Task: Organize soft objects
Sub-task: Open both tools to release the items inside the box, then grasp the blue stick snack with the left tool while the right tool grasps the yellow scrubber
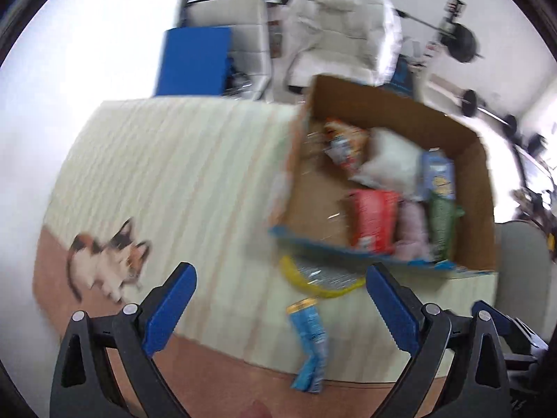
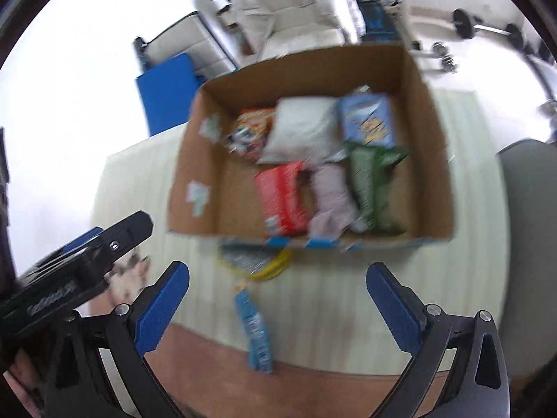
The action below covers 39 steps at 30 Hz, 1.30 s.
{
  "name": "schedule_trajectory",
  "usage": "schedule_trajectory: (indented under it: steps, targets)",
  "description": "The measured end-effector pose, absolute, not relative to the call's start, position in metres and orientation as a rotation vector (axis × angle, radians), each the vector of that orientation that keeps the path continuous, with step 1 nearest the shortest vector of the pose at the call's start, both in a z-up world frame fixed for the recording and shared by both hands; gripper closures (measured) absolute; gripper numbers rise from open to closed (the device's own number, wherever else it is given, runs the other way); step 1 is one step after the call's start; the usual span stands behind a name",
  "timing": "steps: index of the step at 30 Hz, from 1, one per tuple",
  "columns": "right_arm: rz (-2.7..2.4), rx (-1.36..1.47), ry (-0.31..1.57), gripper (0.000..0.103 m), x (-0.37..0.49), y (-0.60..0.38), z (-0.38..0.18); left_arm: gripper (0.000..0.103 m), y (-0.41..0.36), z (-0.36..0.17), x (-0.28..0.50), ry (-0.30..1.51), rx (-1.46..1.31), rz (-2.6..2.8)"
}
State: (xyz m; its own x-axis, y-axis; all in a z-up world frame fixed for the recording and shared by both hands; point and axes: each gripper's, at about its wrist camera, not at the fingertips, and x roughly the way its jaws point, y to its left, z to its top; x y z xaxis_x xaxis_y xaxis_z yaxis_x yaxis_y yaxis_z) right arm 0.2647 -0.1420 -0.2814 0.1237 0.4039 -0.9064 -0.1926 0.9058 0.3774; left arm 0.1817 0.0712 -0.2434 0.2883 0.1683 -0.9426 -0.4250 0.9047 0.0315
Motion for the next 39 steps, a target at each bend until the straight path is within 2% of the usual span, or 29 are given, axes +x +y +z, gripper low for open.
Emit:
schedule_trajectory:
  steps: [5,10,15,17,19,21,23,29,35,36,37,38,39]
  targets:
    - [0.458,0.221,1.499,0.001,0.244,-0.123,-0.350,0.003,0.096,-0.305,0.137,1.333,-0.259,0.575]
    - [0.423,0.274,1.563,0.016,0.249,-0.101,-0.414,0.003,0.110,-0.351,0.119,1.431,-0.269,0.633]
    - [0.360,0.324,1.513,0.019,0.255,-0.090,-0.436,0.003,0.118,-0.367,0.108,1.457,-0.299,0.654]
    - [0.338,0.326,1.483,0.024,0.258,-0.086,-0.438,0.003,0.118,-0.369,0.106,1.464,-0.291,0.648]
    - [0.316,0.303,1.471,0.058,0.260,-0.081,-0.439,0.003,0.115,-0.369,0.106,1.464,-0.273,0.642]
    - [0.327,0.302,1.447,0.077,0.258,-0.077,-0.434,0.003,0.113,-0.371,0.106,1.470,-0.269,0.634]
    - [0.317,0.260,1.415,0.083,0.251,-0.075,-0.423,0.003,0.111,-0.371,0.106,1.473,-0.275,0.622]
    - [0.184,0.302,1.387,0.085,0.210,-0.134,-0.395,0.003,0.088,-0.377,0.115,1.500,-0.254,0.534]
    - [0.017,0.428,1.475,0.083,0.159,-0.220,-0.401,0.003,0.049,-0.391,0.128,1.570,-0.242,0.380]
    - [0.016,0.426,1.502,0.078,0.155,-0.225,-0.405,0.003,0.043,-0.394,0.131,1.583,-0.253,0.344]
    - [0.031,0.417,1.547,0.064,0.151,-0.228,-0.411,0.003,0.036,-0.396,0.135,1.590,-0.264,0.307]
    - [0.062,0.415,1.608,0.056,0.147,-0.232,-0.417,0.003,0.030,-0.398,0.138,1.596,-0.260,0.278]
    - [0.088,0.419,1.639,0.039,0.146,-0.234,-0.421,0.003,0.024,-0.399,0.142,1.596,-0.246,0.253]
